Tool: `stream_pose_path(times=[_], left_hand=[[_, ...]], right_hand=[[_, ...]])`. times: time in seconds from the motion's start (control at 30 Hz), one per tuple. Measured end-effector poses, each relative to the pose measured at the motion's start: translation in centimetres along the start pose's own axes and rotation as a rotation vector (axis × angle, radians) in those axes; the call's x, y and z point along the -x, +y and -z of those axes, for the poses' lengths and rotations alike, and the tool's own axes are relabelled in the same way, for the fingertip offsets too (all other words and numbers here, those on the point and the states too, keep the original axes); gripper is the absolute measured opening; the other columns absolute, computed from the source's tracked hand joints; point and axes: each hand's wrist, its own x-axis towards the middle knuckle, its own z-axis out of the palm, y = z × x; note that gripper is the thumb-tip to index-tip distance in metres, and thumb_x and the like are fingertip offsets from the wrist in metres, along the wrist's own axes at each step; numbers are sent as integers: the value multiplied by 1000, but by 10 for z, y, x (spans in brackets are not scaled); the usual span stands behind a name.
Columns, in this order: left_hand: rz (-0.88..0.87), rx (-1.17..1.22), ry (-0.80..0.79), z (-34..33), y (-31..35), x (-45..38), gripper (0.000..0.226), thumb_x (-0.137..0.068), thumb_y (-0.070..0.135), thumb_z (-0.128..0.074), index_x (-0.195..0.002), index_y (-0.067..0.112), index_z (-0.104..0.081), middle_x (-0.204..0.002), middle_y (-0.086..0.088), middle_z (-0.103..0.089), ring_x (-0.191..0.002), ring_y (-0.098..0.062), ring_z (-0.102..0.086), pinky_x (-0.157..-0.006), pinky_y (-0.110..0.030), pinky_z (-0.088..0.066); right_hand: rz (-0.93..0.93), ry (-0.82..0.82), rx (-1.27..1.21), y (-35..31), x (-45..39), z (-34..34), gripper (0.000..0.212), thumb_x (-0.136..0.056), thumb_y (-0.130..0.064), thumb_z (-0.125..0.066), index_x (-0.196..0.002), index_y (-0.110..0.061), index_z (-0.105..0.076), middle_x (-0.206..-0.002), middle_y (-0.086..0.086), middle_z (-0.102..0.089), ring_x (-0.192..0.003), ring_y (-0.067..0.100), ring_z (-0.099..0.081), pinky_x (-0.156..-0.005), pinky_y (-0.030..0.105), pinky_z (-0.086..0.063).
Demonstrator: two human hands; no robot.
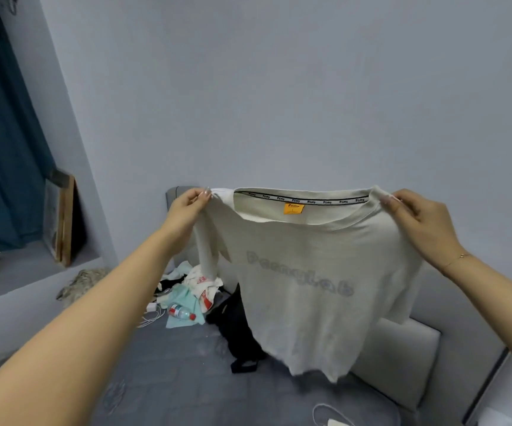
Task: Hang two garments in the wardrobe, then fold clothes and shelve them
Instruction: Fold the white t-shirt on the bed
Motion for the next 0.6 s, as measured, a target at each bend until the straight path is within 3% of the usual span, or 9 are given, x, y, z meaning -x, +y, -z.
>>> stream_pose_path(times=[0.07,0.1,0.2,0.33,0.47,0.6], left_hand=[[17,40,-20,23,-13,23,14,-96,28,-59,-85,23,-65,-107,18,-59,-92,14,-52,-78,-7,-35],[39,56,-33,36,-23,35,13,-95,25,-60,-84,22,-66,-120,18,-56,-104,11,-51,-83,-8,-34],[117,43,-86,77,-68,76,22,-91,20,-64,-69,25,-69,-136,11,-51,-125,-6,-46,-101,-25,-27],[253,2,-102,127,-153,145,18,-89,8,-63,-77,18,-72,-140,6,-54,-127,-9,-48,-105,-27,-31],[391,-122,-143,174,-264,223,17,-88,0,-61,-79,-14,-59,-150,3,-42,-130,-3,-41,-98,-24,-31],[471,-260,-237,217,-375,307,26,-83,-4,-65,-61,4,-53,-149,9,-40,-133,-4,-40,-98,-21,-29]], right_hand=[[17,-60,13,-19,33,-2,27,-96,-41,-54,-81,-20,-63,-63,10,-52,-60,21,-48,-61,30,-37],[26,-97,22,-29,54,-6,27,-96,-40,-54,-80,-21,-63,-61,8,-51,-60,20,-47,-59,26,-36],[17,-256,79,-55,127,-27,21,-95,-36,-55,-80,-22,-61,-57,0,-48,-56,15,-49,-57,26,-38],[-74,-480,95,-85,232,-74,28,-92,-41,-51,-84,-17,-62,-58,-5,-52,-53,8,-51,-57,36,-42],[-122,-687,134,-104,347,-133,30,-94,-46,-49,-86,-20,-61,-67,-7,-59,-62,9,-57,-60,33,-45],[-134,-811,92,-118,488,-196,8,-89,-29,-66,-93,-24,-71,-79,-14,-69,-69,6,-66,-57,20,-47]])
